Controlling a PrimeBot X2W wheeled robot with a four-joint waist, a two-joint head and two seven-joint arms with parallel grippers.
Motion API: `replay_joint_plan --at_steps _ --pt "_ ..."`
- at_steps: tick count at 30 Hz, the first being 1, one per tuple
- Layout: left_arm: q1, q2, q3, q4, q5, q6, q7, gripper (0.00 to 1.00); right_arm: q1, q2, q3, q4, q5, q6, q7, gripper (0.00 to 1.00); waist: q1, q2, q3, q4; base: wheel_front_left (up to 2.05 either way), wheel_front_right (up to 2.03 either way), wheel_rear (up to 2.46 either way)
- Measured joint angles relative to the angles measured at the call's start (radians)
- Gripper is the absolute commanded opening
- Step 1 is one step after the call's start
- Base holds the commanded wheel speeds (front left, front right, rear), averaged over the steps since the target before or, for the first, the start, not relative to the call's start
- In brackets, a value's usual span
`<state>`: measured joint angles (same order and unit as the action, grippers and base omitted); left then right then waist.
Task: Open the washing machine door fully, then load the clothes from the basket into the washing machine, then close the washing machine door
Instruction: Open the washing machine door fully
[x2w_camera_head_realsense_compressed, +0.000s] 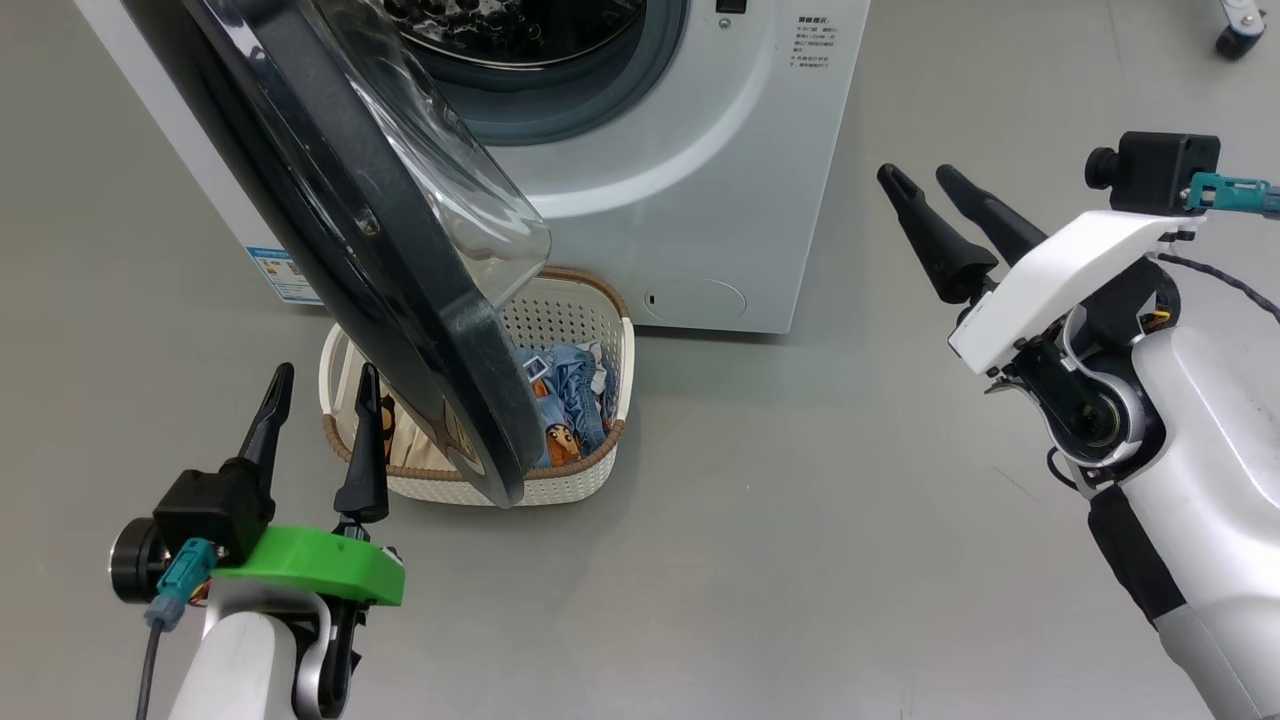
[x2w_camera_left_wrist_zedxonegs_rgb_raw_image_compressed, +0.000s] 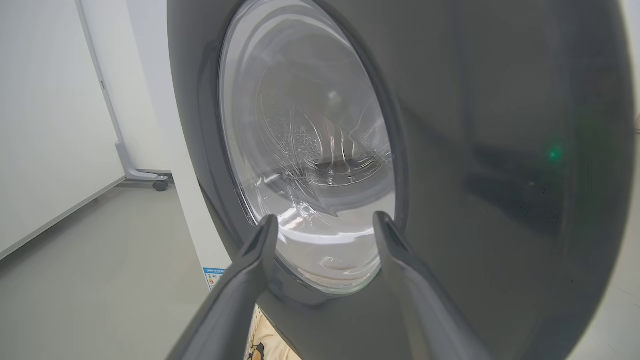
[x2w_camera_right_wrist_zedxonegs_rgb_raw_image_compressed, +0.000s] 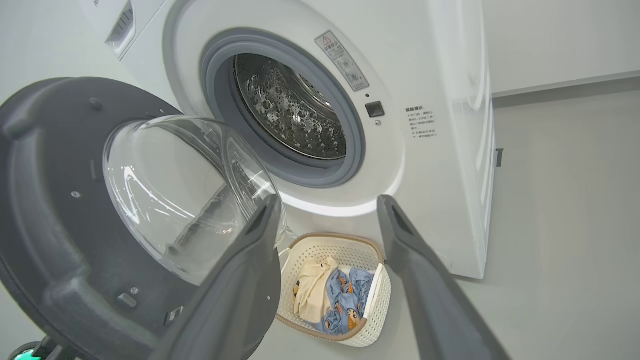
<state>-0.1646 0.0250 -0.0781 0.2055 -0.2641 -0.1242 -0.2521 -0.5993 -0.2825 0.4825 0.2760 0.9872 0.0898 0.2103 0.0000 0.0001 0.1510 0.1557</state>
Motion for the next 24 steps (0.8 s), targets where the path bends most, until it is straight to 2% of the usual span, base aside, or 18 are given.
replay_joint_plan --at_steps 5,11,18,24 --pt "0.003 0.000 0.000 -0.004 0.000 0.000 0.000 1.00 0.000 -0.036 0.019 -0.003 -0.139 0.002 -0.123 1.00 0.0000 0.0000 -0.011 -0.008 0.00 0.00 0.00" --pt "0.022 0.000 0.007 -0.006 0.003 0.000 0.000 1.00 0.061 -0.039 0.002 0.007 -0.197 -0.024 -0.251 1.00 0.0000 0.0000 -0.030 -0.018 0.00 0.00 0.00" --pt "0.056 0.011 0.028 -0.008 0.007 0.000 0.000 1.00 0.130 -0.073 -0.009 0.022 -0.273 -0.068 -0.376 1.00 0.0000 0.0000 -0.055 -0.039 0.00 0.00 0.00" --pt "0.082 0.018 0.045 -0.015 0.009 0.000 0.000 1.00 0.207 -0.092 -0.037 0.039 -0.309 -0.120 -0.454 1.00 0.0000 0.0000 -0.076 -0.065 0.00 0.00 0.00"
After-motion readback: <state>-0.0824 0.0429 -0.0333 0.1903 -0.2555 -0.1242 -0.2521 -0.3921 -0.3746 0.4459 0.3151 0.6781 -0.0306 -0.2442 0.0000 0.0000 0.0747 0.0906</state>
